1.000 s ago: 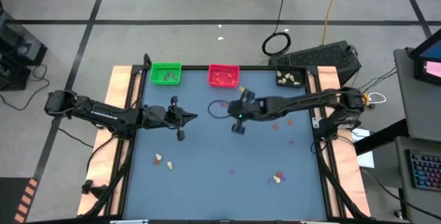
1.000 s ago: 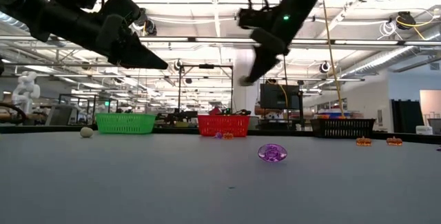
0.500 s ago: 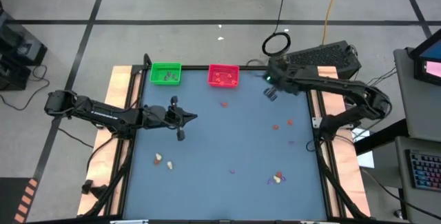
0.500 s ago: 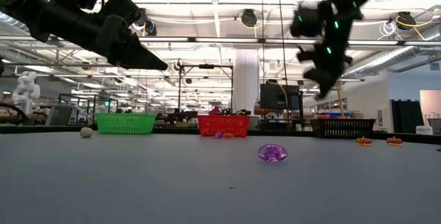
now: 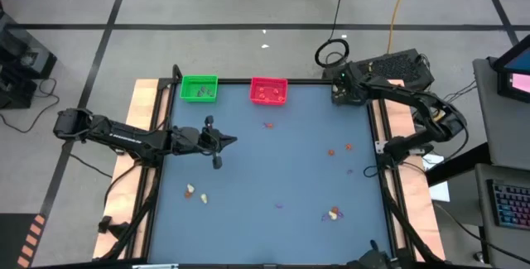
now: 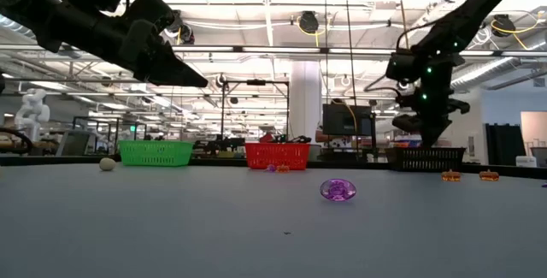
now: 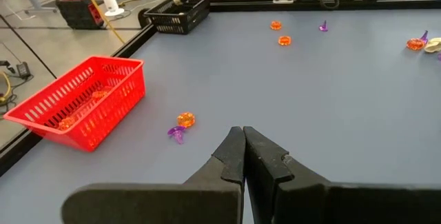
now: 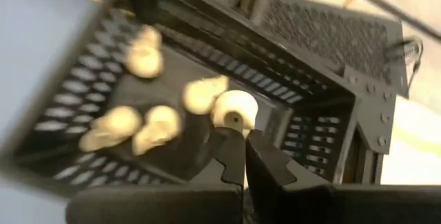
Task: Sort Halloween decoration
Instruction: Put the white skull toy into the black bin, then put the orange pumpkin toy into the red bin
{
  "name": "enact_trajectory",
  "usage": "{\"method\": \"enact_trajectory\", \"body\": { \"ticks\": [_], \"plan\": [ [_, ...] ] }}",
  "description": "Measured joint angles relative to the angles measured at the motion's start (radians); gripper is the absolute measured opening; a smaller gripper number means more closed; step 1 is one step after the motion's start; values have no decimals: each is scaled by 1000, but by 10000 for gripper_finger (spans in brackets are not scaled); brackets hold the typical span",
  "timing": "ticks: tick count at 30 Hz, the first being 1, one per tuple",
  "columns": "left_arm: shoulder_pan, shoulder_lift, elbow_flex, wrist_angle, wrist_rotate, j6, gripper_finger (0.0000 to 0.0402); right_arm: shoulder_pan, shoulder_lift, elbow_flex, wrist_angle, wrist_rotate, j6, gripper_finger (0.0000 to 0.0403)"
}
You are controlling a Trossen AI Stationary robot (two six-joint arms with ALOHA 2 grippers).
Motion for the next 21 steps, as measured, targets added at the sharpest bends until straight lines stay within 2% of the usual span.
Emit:
{"method": "enact_trajectory", "body": {
  "ticks": [8, 17, 19, 21],
  "plan": [
    [0, 0, 0, -1, -2, -8, 6, -34, 68, 0, 47, -51, 12, 9],
    [0, 0, 0, -5, 3, -9, 6, -29, 21, 60, -32, -49, -9, 114],
    [0, 0, 0, -4, 33, -9, 6, -6, -14, 79, -57, -50, -25, 122],
    [-7, -3, 0, -7, 60, 0, 6, 31, -61, 80, -66, -52, -42, 114]
  ]
}}
